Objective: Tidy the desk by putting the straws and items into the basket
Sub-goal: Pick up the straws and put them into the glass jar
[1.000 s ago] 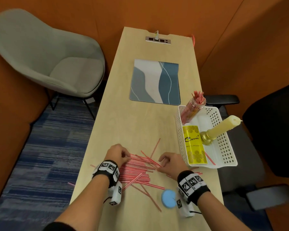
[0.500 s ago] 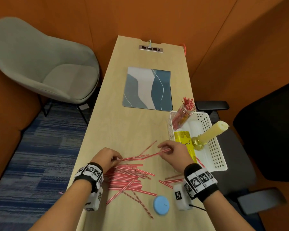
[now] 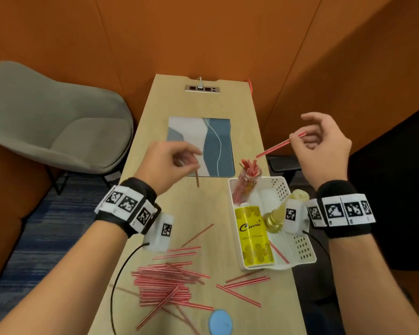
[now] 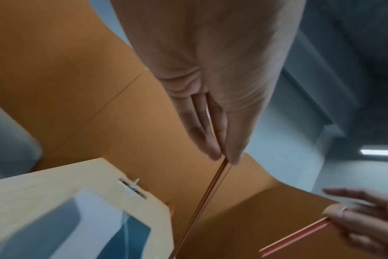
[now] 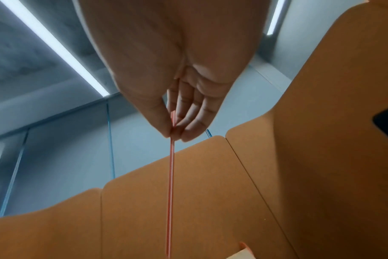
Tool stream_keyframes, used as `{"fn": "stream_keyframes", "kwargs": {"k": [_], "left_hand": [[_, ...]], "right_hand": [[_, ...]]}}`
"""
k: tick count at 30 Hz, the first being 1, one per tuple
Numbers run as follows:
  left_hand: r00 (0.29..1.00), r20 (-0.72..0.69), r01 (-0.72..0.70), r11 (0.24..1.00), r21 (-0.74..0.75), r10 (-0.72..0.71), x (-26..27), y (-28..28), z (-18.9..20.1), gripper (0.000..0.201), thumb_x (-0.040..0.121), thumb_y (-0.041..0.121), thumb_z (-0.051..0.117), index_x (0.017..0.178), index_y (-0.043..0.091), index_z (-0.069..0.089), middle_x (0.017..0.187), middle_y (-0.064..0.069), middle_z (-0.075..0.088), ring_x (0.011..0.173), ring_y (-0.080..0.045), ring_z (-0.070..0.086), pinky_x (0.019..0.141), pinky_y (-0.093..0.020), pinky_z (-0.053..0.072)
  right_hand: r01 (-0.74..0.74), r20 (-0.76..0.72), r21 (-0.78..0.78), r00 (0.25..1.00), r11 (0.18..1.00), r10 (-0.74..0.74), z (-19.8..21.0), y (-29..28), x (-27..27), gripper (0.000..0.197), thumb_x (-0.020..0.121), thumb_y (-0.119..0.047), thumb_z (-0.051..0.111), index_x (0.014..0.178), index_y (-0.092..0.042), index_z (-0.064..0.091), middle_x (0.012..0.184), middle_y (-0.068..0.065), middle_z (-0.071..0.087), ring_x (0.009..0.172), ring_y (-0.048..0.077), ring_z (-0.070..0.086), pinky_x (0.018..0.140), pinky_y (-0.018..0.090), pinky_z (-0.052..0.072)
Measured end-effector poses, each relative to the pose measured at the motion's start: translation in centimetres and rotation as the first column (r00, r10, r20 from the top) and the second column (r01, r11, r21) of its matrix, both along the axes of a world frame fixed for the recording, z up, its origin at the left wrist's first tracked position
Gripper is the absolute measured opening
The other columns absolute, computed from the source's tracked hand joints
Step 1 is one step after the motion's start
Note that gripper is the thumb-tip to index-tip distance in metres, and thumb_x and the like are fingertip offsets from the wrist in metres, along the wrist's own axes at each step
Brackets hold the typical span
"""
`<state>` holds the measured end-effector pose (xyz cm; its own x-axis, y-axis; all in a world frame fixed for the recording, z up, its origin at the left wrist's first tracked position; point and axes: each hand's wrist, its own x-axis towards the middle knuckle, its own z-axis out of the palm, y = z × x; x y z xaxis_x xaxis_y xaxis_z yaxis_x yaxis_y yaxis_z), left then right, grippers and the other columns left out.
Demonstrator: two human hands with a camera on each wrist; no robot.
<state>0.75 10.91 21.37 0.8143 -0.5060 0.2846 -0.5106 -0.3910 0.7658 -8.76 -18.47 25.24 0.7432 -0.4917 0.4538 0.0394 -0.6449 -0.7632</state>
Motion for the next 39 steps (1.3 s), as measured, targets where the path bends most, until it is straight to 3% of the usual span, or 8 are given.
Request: {"fn": "stream_keyframes", "kwargs": {"k": [5, 11, 15, 18, 23, 28, 34, 39], "left_hand": [[0.999, 0.039, 0.014, 0.989, -0.145, -0.009, 1.7, -5.5, 4.4, 0.023, 0.081, 0.007, 0.078, 0.103, 0.009, 0.073, 0.084, -0.005, 0.073, 0.079, -0.011, 0.070, 0.078, -0.025, 0.059], [0.996, 0.033, 0.084, 0.991, -0.107, -0.081, 3.4, -10.9, 4.9, 0.021, 0.081, 0.007, 0.077, 0.102, 0.012, 0.073, 0.083, -0.002, 0.072, 0.076, -0.009, 0.070, 0.076, -0.023, 0.059], [0.991, -0.012, 0.129, 0.989, -0.073, -0.130, 4.3, -13.8, 3.2, 0.022, 0.079, 0.007, 0.078, 0.099, 0.013, 0.073, 0.083, -0.004, 0.072, 0.075, -0.014, 0.070, 0.074, -0.024, 0.059], [0.987, -0.041, 0.155, 0.986, -0.054, -0.158, 4.6, -16.1, 1.3, 0.020, 0.079, 0.007, 0.078, 0.097, 0.014, 0.073, 0.082, -0.003, 0.071, 0.075, -0.015, 0.070, 0.074, -0.026, 0.059], [0.986, -0.047, 0.163, 0.982, 0.093, -0.159, 4.4, -18.0, -3.1, 0.015, 0.080, 0.010, 0.077, 0.092, 0.018, 0.076, 0.081, 0.004, 0.072, 0.074, -0.008, 0.068, 0.076, -0.029, 0.059], [0.990, 0.098, 0.079, 0.968, 0.239, -0.105, 4.2, -16.4, -5.6, 0.036, 0.083, 0.052, 0.069, 0.112, 0.029, 0.069, 0.107, 0.009, 0.066, 0.095, -0.009, 0.054, 0.085, -0.026, 0.040], [0.979, -0.049, -0.197, 0.980, 0.002, 0.197, 3.4, -8.8, -8.5, 0.018, 0.086, 0.025, 0.069, 0.104, 0.024, 0.071, 0.095, 0.008, 0.067, 0.087, -0.009, 0.058, 0.076, -0.012, 0.040], [0.876, -0.325, -0.283, 0.925, 0.253, 0.357, 0.0, 0.8, -16.1, 0.016, 0.083, 0.012, 0.070, 0.082, 0.028, 0.074, 0.073, 0.005, 0.069, 0.065, -0.009, 0.058, 0.069, -0.021, 0.048]], "right_hand": [[0.025, -0.042, -0.122, 0.999, 0.992, -0.030, -2.2, -1.9, 1.6, 0.033, 0.090, -0.007, 0.063, 0.121, -0.017, 0.058, 0.086, -0.004, 0.064, 0.076, 0.007, 0.062, 0.069, 0.016, 0.053], [-0.113, -0.450, -0.110, 0.891, 0.987, 0.051, -8.8, -1.6, 2.9, 0.060, 0.088, -0.028, 0.070, 0.140, -0.032, 0.040, 0.102, -0.008, 0.059, 0.077, 0.006, 0.058, 0.077, 0.033, 0.056], [0.093, -0.384, 0.053, 0.921, 0.994, -0.065, -10.7, -0.7, -0.8, 0.021, 0.090, -0.037, 0.066, 0.107, -0.031, 0.057, 0.077, -0.009, 0.060, 0.069, 0.010, 0.059, 0.069, 0.033, 0.051], [-0.029, -0.507, 0.152, 0.856, 0.988, 0.103, -13.5, 2.2, -3.5, 0.009, 0.089, -0.033, 0.069, 0.083, -0.029, 0.062, 0.062, -0.007, 0.058, 0.057, 0.006, 0.056, 0.060, 0.025, 0.044], [-0.278, -0.625, 0.270, 0.678, 0.922, 0.387, -18.5, 7.2, -6.2, 0.006, 0.087, -0.032, 0.067, 0.086, -0.026, 0.067, 0.060, -0.009, 0.058, 0.059, 0.008, 0.056, 0.055, 0.016, 0.040], [-0.431, -0.737, 0.267, 0.485, 0.862, 0.470, -21.6, 10.3, -6.3, 0.009, 0.087, -0.025, 0.066, 0.095, -0.023, 0.070, 0.068, -0.013, 0.057, 0.068, 0.009, 0.057, 0.067, 0.021, 0.045], [-0.488, -0.811, 0.183, 0.415, 0.854, 0.411, -25.8, 13.8, -5.1, 0.027, 0.087, -0.015, 0.060, 0.113, -0.017, 0.065, 0.102, 0.005, 0.066, 0.092, 0.023, 0.064, 0.082, 0.026, 0.051], [-0.428, -0.799, 0.093, 0.507, 0.899, 0.324, -28.5, 15.8, -3.3, 0.034, 0.090, -0.018, 0.063, 0.125, -0.021, 0.062, 0.120, 0.007, 0.052, 0.104, 0.026, 0.058, 0.093, 0.038, 0.050]]}}
